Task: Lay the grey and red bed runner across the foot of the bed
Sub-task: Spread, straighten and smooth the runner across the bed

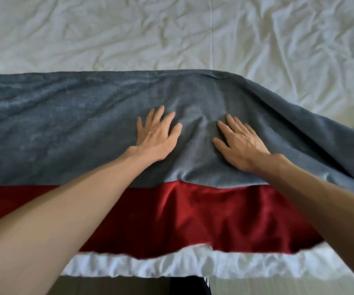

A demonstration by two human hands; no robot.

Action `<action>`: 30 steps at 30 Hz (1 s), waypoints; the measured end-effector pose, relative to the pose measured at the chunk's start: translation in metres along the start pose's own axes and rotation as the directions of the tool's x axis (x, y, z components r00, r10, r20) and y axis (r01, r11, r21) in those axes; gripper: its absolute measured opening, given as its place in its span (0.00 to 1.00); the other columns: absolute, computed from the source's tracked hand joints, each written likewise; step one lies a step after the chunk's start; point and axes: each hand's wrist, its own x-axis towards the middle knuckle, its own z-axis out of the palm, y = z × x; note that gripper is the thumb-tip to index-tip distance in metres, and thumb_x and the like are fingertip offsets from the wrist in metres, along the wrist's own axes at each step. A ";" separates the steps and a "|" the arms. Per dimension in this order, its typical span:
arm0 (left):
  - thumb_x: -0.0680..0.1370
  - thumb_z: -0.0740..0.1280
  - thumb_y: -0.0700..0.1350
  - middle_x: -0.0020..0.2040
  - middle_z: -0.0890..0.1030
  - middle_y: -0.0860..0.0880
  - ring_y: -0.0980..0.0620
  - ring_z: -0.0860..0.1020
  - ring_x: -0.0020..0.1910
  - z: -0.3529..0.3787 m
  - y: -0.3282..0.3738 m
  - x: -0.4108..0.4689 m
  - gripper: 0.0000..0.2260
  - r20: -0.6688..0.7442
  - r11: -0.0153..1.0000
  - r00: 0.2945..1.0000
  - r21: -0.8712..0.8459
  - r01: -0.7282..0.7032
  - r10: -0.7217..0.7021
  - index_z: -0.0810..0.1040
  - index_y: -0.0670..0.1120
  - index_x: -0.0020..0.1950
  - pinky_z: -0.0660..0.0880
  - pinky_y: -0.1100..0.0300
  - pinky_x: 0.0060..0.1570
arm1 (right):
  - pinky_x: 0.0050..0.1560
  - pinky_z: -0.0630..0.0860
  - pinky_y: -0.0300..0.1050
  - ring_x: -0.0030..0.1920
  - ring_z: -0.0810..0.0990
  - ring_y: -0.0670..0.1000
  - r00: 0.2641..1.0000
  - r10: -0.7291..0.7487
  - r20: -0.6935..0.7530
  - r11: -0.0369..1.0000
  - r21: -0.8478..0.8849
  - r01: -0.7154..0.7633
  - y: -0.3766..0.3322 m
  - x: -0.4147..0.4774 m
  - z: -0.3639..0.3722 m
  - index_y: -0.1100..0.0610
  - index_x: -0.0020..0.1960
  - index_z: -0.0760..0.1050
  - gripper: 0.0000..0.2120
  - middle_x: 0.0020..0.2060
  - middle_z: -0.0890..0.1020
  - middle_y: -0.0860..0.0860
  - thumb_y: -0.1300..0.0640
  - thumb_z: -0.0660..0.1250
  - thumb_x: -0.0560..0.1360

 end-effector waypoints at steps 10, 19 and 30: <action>0.73 0.55 0.60 0.72 0.65 0.40 0.43 0.63 0.71 0.005 0.053 -0.118 0.30 -0.049 0.974 0.973 -0.005 -0.226 0.225 0.69 0.47 0.70 0.59 0.46 0.69 | 0.74 0.50 0.53 0.75 0.55 0.61 0.990 0.005 -0.139 0.998 -0.058 -0.014 0.001 -0.129 0.030 0.60 0.74 0.58 0.28 0.74 0.58 0.64 0.47 0.54 0.79; 0.71 0.51 0.69 0.78 0.45 0.41 0.46 0.41 0.76 0.061 0.094 -0.183 0.33 0.191 0.882 0.891 0.164 -0.443 0.412 0.63 0.55 0.73 0.38 0.37 0.71 | 0.71 0.60 0.53 0.71 0.64 0.61 0.988 -0.099 -0.119 0.993 -0.073 0.090 0.059 -0.209 0.045 0.61 0.71 0.66 0.25 0.71 0.64 0.64 0.52 0.62 0.77; 0.79 0.62 0.45 0.74 0.63 0.41 0.44 0.54 0.76 0.081 0.140 -0.195 0.08 0.121 0.931 0.924 -0.058 -0.359 0.364 0.78 0.44 0.53 0.43 0.37 0.71 | 0.48 0.73 0.49 0.46 0.77 0.54 0.968 -0.246 0.055 0.958 -0.136 0.252 0.124 -0.244 0.021 0.54 0.52 0.75 0.11 0.44 0.76 0.50 0.47 0.65 0.75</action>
